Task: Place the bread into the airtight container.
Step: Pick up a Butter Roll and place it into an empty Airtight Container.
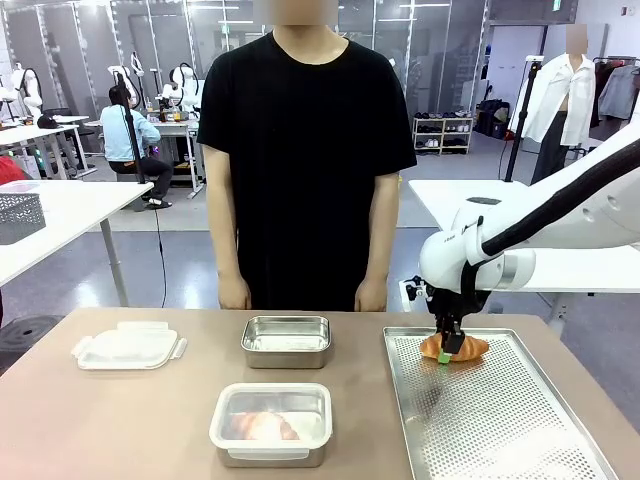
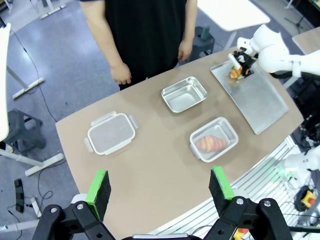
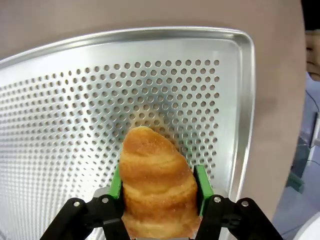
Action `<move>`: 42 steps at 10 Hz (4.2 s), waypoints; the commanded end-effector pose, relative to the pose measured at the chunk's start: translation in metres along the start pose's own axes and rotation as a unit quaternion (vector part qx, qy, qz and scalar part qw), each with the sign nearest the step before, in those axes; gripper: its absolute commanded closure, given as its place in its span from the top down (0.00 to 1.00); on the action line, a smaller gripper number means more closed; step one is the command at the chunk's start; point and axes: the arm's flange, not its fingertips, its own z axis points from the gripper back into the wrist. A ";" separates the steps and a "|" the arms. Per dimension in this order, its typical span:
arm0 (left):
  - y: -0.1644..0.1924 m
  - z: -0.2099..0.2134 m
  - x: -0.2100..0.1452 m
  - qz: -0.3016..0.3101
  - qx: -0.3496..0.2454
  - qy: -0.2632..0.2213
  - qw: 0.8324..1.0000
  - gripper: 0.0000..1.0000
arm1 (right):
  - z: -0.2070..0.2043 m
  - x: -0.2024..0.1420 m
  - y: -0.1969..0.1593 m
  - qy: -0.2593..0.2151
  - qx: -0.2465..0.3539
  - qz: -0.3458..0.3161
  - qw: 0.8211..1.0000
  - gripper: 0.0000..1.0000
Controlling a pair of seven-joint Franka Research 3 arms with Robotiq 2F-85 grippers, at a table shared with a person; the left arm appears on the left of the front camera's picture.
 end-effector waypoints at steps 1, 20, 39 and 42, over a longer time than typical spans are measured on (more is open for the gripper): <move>-0.001 0.001 0.000 0.001 -0.001 -0.001 1.000 1.00 | 0.049 0.011 0.014 0.014 0.015 -0.015 1.000 0.64; -0.001 0.001 0.000 0.001 -0.001 -0.001 1.000 1.00 | 0.059 0.364 0.059 0.045 -0.011 0.062 0.997 0.64; -0.001 0.001 0.000 0.001 -0.001 -0.001 1.000 1.00 | 0.020 0.363 0.034 0.040 0.028 0.058 0.997 1.00; -0.001 0.001 0.000 0.001 -0.001 -0.001 1.000 1.00 | 0.020 0.363 0.034 0.040 0.028 0.058 0.997 1.00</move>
